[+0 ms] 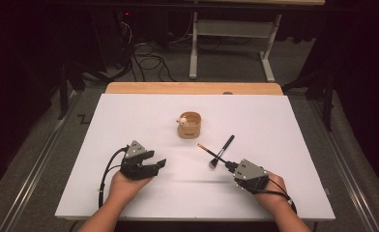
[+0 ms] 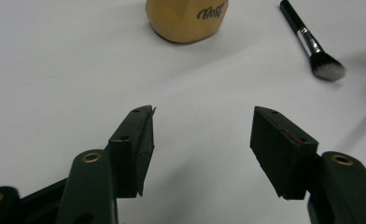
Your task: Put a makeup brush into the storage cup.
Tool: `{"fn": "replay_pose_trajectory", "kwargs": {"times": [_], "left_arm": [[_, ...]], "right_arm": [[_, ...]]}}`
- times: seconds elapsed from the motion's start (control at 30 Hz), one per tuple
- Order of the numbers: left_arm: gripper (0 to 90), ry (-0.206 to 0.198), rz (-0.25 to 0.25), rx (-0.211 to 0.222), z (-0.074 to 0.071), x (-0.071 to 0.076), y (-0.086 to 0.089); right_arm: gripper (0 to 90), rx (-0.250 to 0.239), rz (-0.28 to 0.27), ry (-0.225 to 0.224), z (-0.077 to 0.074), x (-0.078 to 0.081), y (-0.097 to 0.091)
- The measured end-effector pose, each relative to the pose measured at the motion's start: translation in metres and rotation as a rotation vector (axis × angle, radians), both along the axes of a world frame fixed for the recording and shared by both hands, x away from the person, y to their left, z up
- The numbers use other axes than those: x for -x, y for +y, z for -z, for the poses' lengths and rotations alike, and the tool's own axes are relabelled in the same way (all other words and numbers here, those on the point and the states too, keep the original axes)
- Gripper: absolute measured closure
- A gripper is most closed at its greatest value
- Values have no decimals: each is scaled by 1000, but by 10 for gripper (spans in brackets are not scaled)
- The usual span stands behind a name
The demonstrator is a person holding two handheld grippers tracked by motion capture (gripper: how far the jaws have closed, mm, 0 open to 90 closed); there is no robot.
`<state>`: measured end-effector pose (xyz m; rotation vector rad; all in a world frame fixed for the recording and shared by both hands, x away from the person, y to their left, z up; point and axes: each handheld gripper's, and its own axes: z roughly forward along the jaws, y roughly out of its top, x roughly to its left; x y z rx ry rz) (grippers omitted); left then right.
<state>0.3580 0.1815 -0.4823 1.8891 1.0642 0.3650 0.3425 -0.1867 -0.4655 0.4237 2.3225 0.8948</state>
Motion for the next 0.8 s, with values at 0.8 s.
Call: {"fn": "replay_pose_trajectory", "kwargs": {"times": [0.8], "left_arm": [[370, -75, -14, 146, -1, 3, 7]], "right_arm": [[865, -297, 72, 116, -5, -8, -4]]}}
